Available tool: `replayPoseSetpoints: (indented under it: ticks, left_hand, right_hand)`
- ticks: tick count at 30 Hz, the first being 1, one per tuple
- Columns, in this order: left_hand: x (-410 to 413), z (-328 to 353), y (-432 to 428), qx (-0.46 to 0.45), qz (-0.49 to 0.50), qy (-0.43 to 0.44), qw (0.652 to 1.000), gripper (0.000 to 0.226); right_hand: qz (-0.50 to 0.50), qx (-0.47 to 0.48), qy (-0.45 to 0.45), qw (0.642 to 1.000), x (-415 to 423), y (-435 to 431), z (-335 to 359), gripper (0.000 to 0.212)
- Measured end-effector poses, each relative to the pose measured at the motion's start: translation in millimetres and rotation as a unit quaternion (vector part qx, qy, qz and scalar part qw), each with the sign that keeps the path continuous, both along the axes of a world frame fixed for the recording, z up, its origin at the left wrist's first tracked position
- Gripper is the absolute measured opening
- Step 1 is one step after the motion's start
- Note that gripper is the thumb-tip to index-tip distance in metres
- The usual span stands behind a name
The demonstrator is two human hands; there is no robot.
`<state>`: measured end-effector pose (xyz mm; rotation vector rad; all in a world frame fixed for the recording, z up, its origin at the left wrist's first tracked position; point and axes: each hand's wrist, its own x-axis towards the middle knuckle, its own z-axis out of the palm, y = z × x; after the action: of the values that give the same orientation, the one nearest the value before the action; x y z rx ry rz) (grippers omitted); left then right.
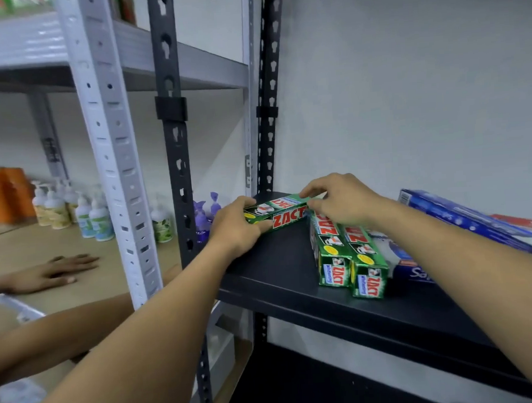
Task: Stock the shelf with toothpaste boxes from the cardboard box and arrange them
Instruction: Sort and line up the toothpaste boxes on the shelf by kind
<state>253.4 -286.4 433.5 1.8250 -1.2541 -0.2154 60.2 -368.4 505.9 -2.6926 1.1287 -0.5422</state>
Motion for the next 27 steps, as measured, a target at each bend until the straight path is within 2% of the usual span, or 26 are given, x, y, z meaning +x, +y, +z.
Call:
replayPoseSetpoints:
  ticks: [4,7,11,13,17,21,25,27]
  left_hand:
    - [0,2,-18,-0.021,0.038,0.022,0.999,0.063]
    - [0,9,-29,-0.036,0.053,0.086,0.994,0.047]
    - [1,10,-32,-0.074,-0.014,0.212,0.974,0.036]
    - [4,9,-33,-0.069,-0.049,0.226,0.97,0.04]
    - [9,5,-38,-0.048,-0.015,0.162,0.985,0.034]
    - [8,0,-36,-0.011,0.023,0.062,0.998,0.03]
    - [8,-4,-18,0.093,-0.001,-0.046,0.995,0.034]
    - [7,-5,-5,0.159,-0.038,-0.128,0.978,0.042]
  right_hand:
    - [0.012,0.001,0.056,0.998,27,-20,-1,0.025]
    - [0.007,0.021,0.079,0.997,41,-31,-6,0.032]
    - [0.017,0.048,0.1,0.994,53,-35,-11,0.046]
    - [0.023,0.046,0.135,0.99,60,-37,-10,0.061]
    - [0.035,0.049,0.148,0.987,67,-45,-3,0.065]
    - [0.019,-0.011,0.086,0.996,75,-51,-4,0.067]
    - [-0.005,-0.006,0.211,0.978,82,-40,3,0.085]
    - [-0.012,-0.017,0.206,0.978,77,-37,8,0.084]
